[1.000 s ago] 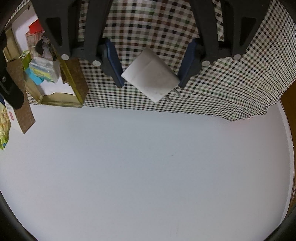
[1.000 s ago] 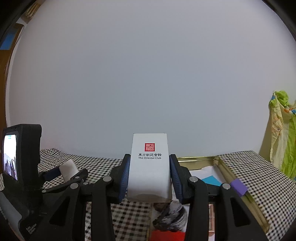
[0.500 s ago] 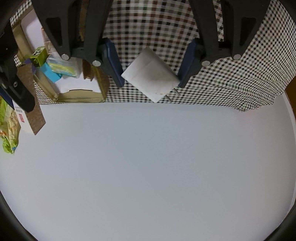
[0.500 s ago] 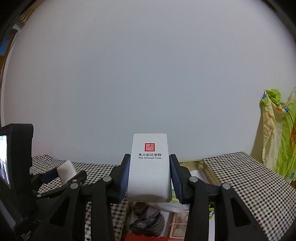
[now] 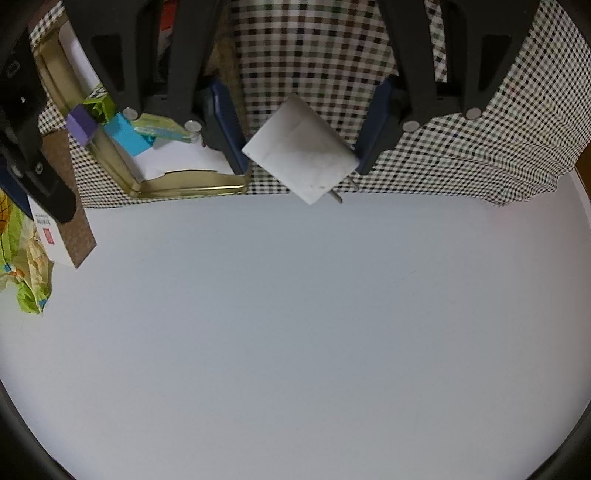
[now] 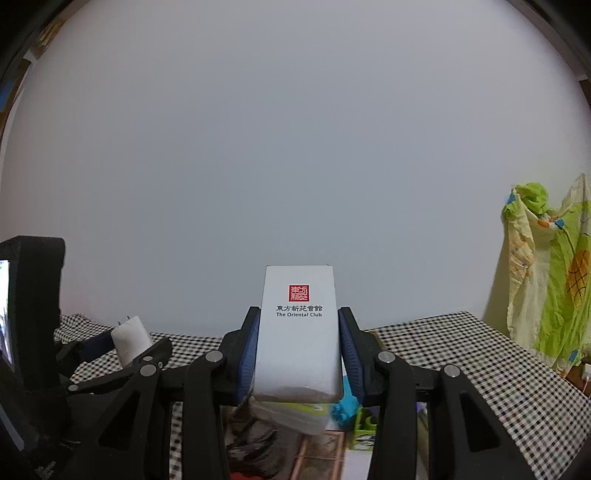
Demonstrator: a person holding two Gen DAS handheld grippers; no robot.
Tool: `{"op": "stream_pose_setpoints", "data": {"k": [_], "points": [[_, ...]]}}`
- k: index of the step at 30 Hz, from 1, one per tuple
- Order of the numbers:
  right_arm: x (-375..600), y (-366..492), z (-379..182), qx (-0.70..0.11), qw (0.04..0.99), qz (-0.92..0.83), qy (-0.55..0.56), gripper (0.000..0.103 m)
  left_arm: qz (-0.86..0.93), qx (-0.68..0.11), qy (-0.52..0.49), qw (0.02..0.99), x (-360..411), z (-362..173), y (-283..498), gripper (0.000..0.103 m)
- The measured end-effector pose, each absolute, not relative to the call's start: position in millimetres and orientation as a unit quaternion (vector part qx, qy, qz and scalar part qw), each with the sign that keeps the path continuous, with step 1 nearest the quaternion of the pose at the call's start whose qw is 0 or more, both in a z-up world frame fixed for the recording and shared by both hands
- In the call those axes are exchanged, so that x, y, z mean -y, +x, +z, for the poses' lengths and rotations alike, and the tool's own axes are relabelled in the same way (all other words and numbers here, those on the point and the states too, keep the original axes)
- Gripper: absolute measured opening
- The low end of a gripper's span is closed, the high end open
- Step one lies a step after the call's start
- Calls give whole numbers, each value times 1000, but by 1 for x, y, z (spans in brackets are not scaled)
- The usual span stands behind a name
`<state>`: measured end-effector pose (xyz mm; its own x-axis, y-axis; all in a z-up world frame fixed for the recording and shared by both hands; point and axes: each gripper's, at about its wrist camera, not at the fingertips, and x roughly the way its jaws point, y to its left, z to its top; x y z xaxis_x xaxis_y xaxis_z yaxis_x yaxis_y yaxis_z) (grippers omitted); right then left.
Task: Organize rigid objects
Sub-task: 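Carry the charger in the left gripper and box in the right over the tin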
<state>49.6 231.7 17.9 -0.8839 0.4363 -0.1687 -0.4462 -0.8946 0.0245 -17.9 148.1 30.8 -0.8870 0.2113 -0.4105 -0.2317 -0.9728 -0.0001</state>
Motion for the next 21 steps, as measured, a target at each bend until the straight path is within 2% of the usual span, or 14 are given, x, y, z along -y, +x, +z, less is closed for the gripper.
{"op": "stream_pose_setpoints", "data": {"k": [7, 13, 21], "points": [[-231, 65, 25, -34, 255, 962, -86, 44, 969, -33, -205, 132, -171, 35, -13, 59], [-288, 62, 19, -31, 272, 958, -88, 44, 967, -40, -206, 145, -191, 35, -10, 59], [-308, 62, 16, -20, 282, 954, -97, 44, 963, -48, -210, 161, -214, 33, -6, 59]]}}
